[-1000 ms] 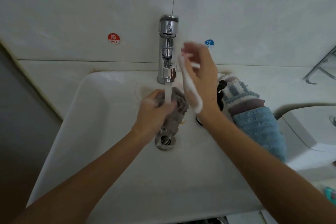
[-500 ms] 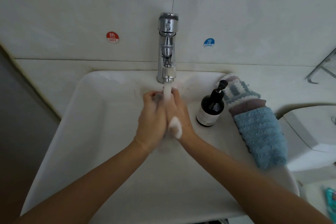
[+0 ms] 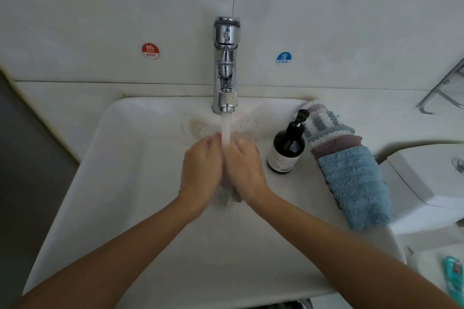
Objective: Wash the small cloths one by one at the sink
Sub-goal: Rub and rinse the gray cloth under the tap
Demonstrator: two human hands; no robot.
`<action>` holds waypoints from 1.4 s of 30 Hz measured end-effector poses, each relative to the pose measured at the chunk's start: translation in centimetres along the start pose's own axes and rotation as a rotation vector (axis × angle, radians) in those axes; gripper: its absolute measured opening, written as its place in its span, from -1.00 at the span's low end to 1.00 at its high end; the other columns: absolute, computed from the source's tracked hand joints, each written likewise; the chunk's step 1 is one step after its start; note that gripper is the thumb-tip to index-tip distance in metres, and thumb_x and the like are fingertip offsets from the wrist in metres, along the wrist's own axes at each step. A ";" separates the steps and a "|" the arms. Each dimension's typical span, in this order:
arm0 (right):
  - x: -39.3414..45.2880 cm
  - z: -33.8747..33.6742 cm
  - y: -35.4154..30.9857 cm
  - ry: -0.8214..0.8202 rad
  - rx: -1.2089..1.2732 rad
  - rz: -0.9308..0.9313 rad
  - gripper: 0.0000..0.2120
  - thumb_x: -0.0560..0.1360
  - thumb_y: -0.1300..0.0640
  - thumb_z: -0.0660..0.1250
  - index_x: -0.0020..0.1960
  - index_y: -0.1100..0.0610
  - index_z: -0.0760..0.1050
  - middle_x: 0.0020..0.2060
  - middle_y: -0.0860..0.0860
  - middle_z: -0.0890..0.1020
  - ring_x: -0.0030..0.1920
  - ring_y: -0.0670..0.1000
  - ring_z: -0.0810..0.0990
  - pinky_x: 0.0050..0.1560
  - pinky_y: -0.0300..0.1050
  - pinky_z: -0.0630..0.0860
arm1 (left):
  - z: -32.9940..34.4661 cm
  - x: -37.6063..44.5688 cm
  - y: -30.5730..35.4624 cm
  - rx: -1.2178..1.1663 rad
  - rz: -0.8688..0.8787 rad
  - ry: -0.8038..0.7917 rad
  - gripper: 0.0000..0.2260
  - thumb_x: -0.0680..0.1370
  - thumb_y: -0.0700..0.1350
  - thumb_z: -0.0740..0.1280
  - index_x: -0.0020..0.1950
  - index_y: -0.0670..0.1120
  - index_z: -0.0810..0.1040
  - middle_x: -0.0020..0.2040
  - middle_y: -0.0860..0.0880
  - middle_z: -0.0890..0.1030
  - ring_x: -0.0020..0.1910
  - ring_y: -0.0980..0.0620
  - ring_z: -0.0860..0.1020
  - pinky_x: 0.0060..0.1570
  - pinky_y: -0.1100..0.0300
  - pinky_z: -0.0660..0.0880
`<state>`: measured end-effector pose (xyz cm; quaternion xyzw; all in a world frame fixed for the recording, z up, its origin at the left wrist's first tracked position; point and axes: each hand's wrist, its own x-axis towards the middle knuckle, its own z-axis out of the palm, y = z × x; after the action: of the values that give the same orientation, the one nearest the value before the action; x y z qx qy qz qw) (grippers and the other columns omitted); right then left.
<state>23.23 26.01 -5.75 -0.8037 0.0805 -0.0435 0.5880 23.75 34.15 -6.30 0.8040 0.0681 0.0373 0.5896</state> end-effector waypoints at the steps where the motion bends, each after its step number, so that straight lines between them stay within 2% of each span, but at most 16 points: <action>1: 0.1 -0.3 -0.1 0.003 -0.001 -0.001 -0.62 0.59 -0.03 0.19 -0.38 0.01 0.40 -0.48 -0.17 0.47 -0.43 -0.18 0.41 -0.38 -0.27 0.33 | 0.1 -0.1 0.2 -0.013 0.006 -0.001 -0.65 0.65 0.04 0.12 -0.16 -0.06 0.60 -0.25 -0.01 0.63 -0.26 0.10 0.59 -0.31 0.24 0.45; 3: 0.5 -0.6 -0.2 0.009 0.025 -0.004 -0.60 0.60 -0.04 0.18 -0.39 0.02 0.40 -0.50 -0.14 0.48 -0.41 -0.14 0.44 -0.34 -0.17 0.40 | 0.3 -0.2 0.6 -0.007 0.012 -0.002 -0.64 0.65 0.06 0.12 -0.17 -0.04 0.60 -0.29 0.04 0.62 -0.32 0.19 0.57 -0.38 0.31 0.40; 7: 0.4 -0.4 0.0 0.064 0.051 -0.024 -0.67 0.61 -0.07 0.15 -0.21 0.09 0.48 -0.33 -0.02 0.57 -0.27 -0.01 0.55 -0.13 0.12 0.53 | 0.6 -0.6 0.8 -0.074 0.026 -0.032 -0.68 0.63 0.09 0.15 -0.16 -0.03 0.56 -0.28 0.01 0.61 -0.28 0.03 0.59 -0.34 0.18 0.41; 10: 0.8 -0.9 -0.1 0.144 0.096 -0.022 -0.72 0.64 -0.02 0.15 -0.19 0.06 0.43 -0.34 -0.02 0.54 -0.27 0.01 0.54 -0.11 0.14 0.55 | 0.4 -0.7 0.9 -0.085 -0.019 -0.090 -0.74 0.62 0.17 0.12 0.01 0.01 0.45 -0.20 0.05 0.60 -0.24 0.06 0.60 -0.35 0.17 0.48; 13: 1.4 -1.5 -0.4 0.205 0.158 -0.022 -0.81 0.62 0.00 0.24 -0.16 0.00 0.40 -0.31 -0.07 0.54 -0.25 -0.05 0.56 -0.08 0.07 0.57 | 0.1 -0.7 0.5 -0.035 0.000 -0.131 -0.80 0.62 0.19 0.09 0.10 0.11 0.36 -0.09 0.10 0.60 -0.12 0.07 0.60 -0.08 -0.01 0.57; 14: 1.5 -1.6 -0.5 0.197 0.180 -0.023 -0.86 0.61 0.02 0.27 -0.11 -0.01 0.41 -0.27 -0.07 0.56 -0.22 -0.07 0.57 -0.06 0.01 0.58 | 0.1 -0.8 0.5 -0.045 0.007 -0.139 -0.80 0.61 0.20 0.09 0.09 0.13 0.35 -0.08 0.09 0.61 -0.14 0.04 0.62 -0.08 -0.04 0.59; 16: 1.3 -1.5 -0.6 0.130 0.226 -0.008 -0.92 0.60 0.01 0.29 -0.04 -0.01 0.43 -0.17 -0.06 0.58 -0.12 -0.09 0.59 0.01 -0.05 0.57 | 0.3 -1.3 0.6 -0.097 -0.005 -0.163 -0.77 0.62 0.22 0.08 0.09 0.11 0.36 -0.11 0.04 0.63 -0.26 0.07 0.64 -0.29 0.08 0.60; 18: 0.9 -1.1 -0.7 0.032 0.233 0.031 -0.89 0.61 -0.05 0.22 0.02 -0.02 0.44 -0.09 -0.04 0.58 -0.04 -0.07 0.59 0.04 -0.10 0.54 | 0.5 -1.8 0.8 -0.121 -0.007 -0.167 -0.75 0.62 0.22 0.07 0.07 0.08 0.37 -0.16 0.00 0.63 -0.40 0.12 0.61 -0.51 0.24 0.47; 19: 0.6 -0.9 -0.7 0.001 0.218 0.035 -0.86 0.63 -0.06 0.18 0.05 -0.02 0.44 -0.07 -0.04 0.58 -0.02 -0.08 0.58 0.02 -0.15 0.52 | 0.5 -2.0 1.0 -0.128 0.002 -0.156 -0.76 0.62 0.21 0.08 0.05 0.08 0.37 -0.17 -0.01 0.63 -0.41 0.14 0.61 -0.52 0.27 0.45; 22: 0.0 -0.2 -0.3 -0.034 0.132 -0.006 -0.71 0.66 -0.08 0.02 0.16 0.03 0.44 0.04 -0.03 0.56 0.06 -0.08 0.55 0.02 -0.18 0.46 | 0.4 -1.8 0.9 -0.168 0.002 -0.106 -0.77 0.63 0.17 0.12 0.07 0.04 0.40 -0.14 0.03 0.63 -0.31 0.17 0.62 -0.42 0.26 0.49; 25: -0.2 0.6 -0.3 -0.104 0.096 0.027 -0.55 0.66 -0.18 -0.08 0.23 0.01 0.48 0.12 -0.03 0.57 0.17 -0.08 0.54 0.26 -0.06 0.44 | 0.5 -1.6 0.6 -0.153 -0.041 -0.054 -0.76 0.62 0.19 0.12 0.04 0.05 0.42 -0.20 0.10 0.61 -0.31 0.24 0.59 -0.35 0.30 0.43; 30: -0.5 0.1 -0.6 -0.230 0.092 0.061 -0.58 0.61 -0.33 -0.11 0.09 -0.17 0.44 -0.08 -0.14 0.60 -0.08 -0.20 0.60 -0.01 -0.23 0.50 | 0.2 -0.7 0.4 -0.210 -0.017 0.019 -0.82 0.61 0.05 0.23 -0.09 -0.03 0.48 -0.23 0.04 0.61 -0.29 0.16 0.61 -0.37 0.28 0.48; 33: -1.0 -0.3 -1.1 -0.235 0.110 0.025 -0.58 0.63 -0.30 -0.11 0.21 -0.14 0.40 -0.16 -0.12 0.59 -0.32 -0.24 0.61 -0.41 -0.38 0.50 | 0.2 -0.2 0.7 -0.224 0.028 0.057 -0.86 0.63 -0.02 0.23 -0.06 -0.04 0.50 -0.21 0.06 0.60 -0.33 0.28 0.58 -0.41 0.41 0.45; 36: -0.8 -0.2 -0.8 -0.203 0.121 -0.007 -0.63 0.64 -0.24 -0.04 0.25 -0.16 0.42 -0.13 -0.10 0.64 -0.21 -0.17 0.65 -0.35 -0.29 0.53 | 0.3 -0.2 0.9 -0.312 0.021 0.074 -0.89 0.63 -0.07 0.24 0.00 -0.08 0.51 -0.19 0.06 0.60 -0.27 0.26 0.60 -0.35 0.40 0.49; 39: -0.5 -0.6 -0.3 -0.193 0.099 0.000 -0.68 0.62 -0.24 0.04 0.27 -0.23 0.42 -0.12 -0.18 0.65 -0.16 -0.25 0.62 -0.27 -0.34 0.51 | 0.2 0.1 0.9 -0.418 -0.019 0.088 -0.92 0.63 -0.09 0.21 0.03 -0.05 0.48 -0.11 -0.01 0.62 -0.13 0.07 0.63 -0.19 0.17 0.58; 42: -0.4 -0.7 0.1 -0.203 0.104 0.076 -0.65 0.58 -0.31 0.08 0.25 -0.22 0.44 -0.10 -0.17 0.67 -0.13 -0.14 0.67 -0.17 -0.15 0.61 | 0.0 0.3 1.0 -0.449 0.006 0.059 -0.91 0.63 -0.15 0.20 0.07 0.02 0.45 -0.04 -0.01 0.60 -0.07 0.09 0.61 -0.11 0.18 0.56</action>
<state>22.77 25.41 -5.64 -0.7686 0.0486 0.0560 0.6354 24.09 33.93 -5.35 0.6513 0.0730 0.0765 0.7515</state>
